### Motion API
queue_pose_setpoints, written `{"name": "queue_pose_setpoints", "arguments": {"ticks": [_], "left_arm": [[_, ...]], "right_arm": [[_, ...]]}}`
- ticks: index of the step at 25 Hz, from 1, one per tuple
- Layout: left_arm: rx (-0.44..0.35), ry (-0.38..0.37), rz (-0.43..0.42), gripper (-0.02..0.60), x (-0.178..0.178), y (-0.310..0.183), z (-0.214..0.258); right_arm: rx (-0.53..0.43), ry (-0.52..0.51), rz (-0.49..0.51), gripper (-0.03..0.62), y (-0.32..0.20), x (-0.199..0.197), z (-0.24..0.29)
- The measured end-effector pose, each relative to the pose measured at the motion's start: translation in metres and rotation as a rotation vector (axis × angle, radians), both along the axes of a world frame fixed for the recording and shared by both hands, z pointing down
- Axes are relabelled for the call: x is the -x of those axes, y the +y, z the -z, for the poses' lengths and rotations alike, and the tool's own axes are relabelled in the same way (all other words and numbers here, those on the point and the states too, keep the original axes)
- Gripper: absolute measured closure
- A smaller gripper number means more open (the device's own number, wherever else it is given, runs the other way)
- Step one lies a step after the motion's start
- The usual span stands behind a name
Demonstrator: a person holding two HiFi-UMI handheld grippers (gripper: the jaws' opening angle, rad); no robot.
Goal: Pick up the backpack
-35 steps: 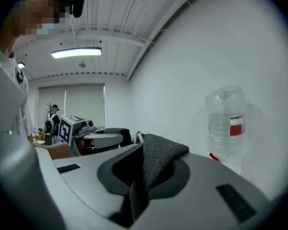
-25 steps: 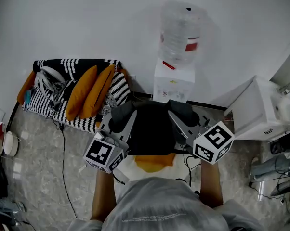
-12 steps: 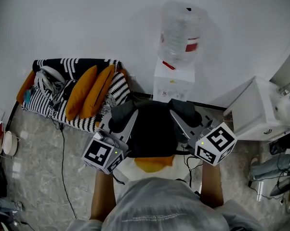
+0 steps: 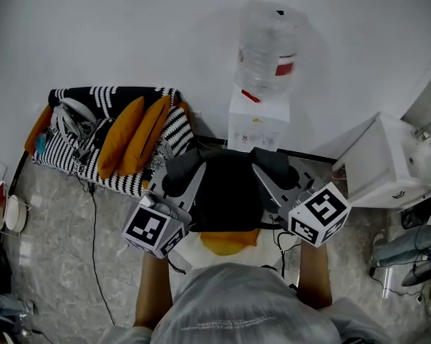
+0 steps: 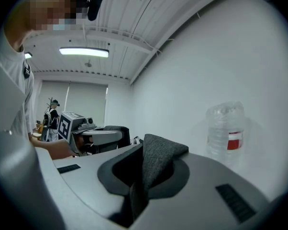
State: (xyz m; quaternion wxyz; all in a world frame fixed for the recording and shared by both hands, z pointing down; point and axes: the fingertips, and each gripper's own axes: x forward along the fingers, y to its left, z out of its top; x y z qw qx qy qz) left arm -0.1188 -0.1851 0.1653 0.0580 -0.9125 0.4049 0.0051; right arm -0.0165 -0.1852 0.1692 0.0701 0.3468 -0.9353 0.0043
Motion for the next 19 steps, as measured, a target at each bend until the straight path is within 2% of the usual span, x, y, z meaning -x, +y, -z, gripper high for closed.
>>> {"name": "queue_pose_setpoints", "arguments": {"ticks": [19], "left_arm": [[0.042, 0.001, -0.022, 0.526, -0.003, -0.004, -0.011]], "right_arm": [[0.039, -0.013, 0.005, 0.565, -0.006, -0.003, -0.015]]}}
